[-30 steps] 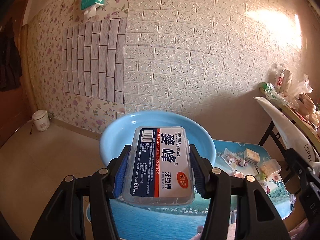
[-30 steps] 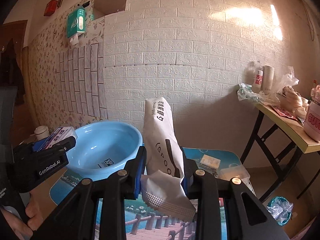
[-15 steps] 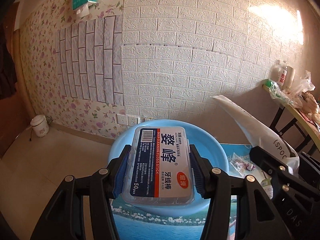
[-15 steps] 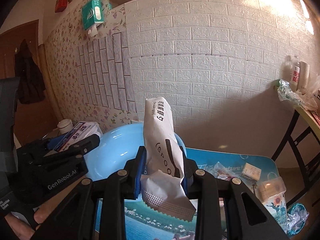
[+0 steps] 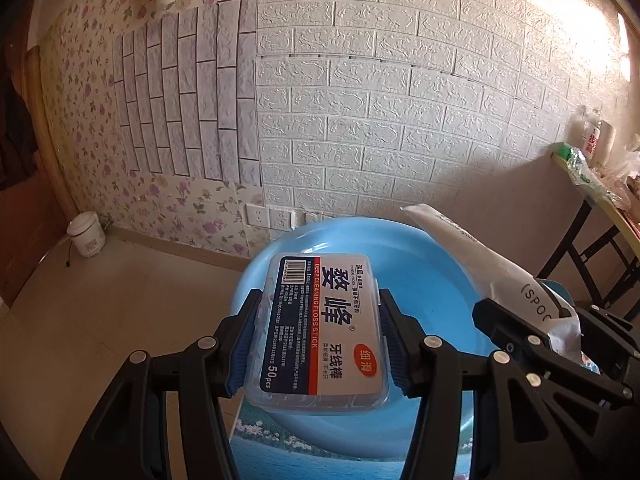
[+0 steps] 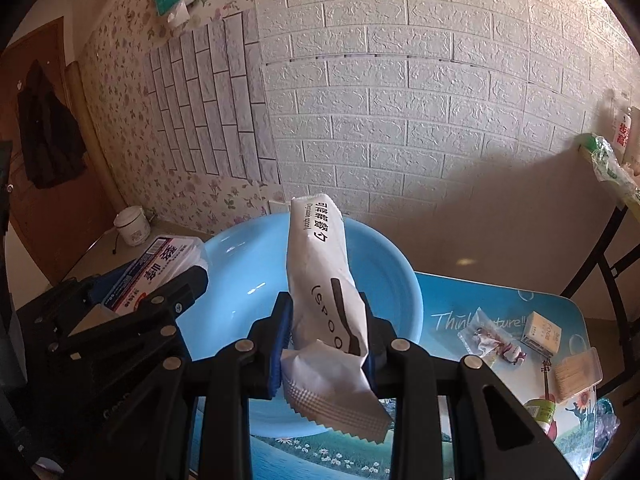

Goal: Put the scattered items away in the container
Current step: 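Carry the floss box and spoon packet over the blue basin with both grippers, then open the left gripper to drop the floss box while the right gripper drops the spoon packet into the basin, then move both grippers back over the table toward the remaining items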

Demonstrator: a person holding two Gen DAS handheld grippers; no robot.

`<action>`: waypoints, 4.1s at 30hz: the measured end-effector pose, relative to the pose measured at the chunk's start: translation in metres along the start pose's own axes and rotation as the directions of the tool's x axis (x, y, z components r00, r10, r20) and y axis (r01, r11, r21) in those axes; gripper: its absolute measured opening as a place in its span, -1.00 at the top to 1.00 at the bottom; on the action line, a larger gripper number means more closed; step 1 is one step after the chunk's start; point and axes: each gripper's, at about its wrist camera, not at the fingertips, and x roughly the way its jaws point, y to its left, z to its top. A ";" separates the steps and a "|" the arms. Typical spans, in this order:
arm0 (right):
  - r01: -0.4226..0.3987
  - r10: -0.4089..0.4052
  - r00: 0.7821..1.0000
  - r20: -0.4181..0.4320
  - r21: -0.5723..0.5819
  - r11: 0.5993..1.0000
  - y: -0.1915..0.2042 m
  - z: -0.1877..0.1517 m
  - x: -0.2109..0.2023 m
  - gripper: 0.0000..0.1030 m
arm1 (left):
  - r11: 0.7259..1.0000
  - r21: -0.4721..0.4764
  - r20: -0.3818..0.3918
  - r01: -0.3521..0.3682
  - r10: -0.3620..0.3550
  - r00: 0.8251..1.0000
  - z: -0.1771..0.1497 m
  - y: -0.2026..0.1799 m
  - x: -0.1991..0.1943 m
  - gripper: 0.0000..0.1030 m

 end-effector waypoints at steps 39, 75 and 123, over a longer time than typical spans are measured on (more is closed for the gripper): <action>0.047 -0.041 0.989 -0.141 0.039 0.998 -0.010 -0.014 0.052 0.40 | 0.995 0.083 -0.099 -0.049 0.057 0.993 -0.012 -0.004 0.066 -0.54; -0.076 0.081 0.993 -0.084 0.055 0.996 -0.010 -0.010 0.033 -0.20 | 0.997 0.065 -0.086 -0.038 0.043 0.995 -0.008 0.004 0.038 -0.55; 0.162 -0.158 0.987 -0.036 0.135 0.978 -0.148 -0.057 -0.100 -0.95 | 0.948 0.225 -0.100 0.224 -0.206 0.973 -0.038 -0.155 -0.020 -0.85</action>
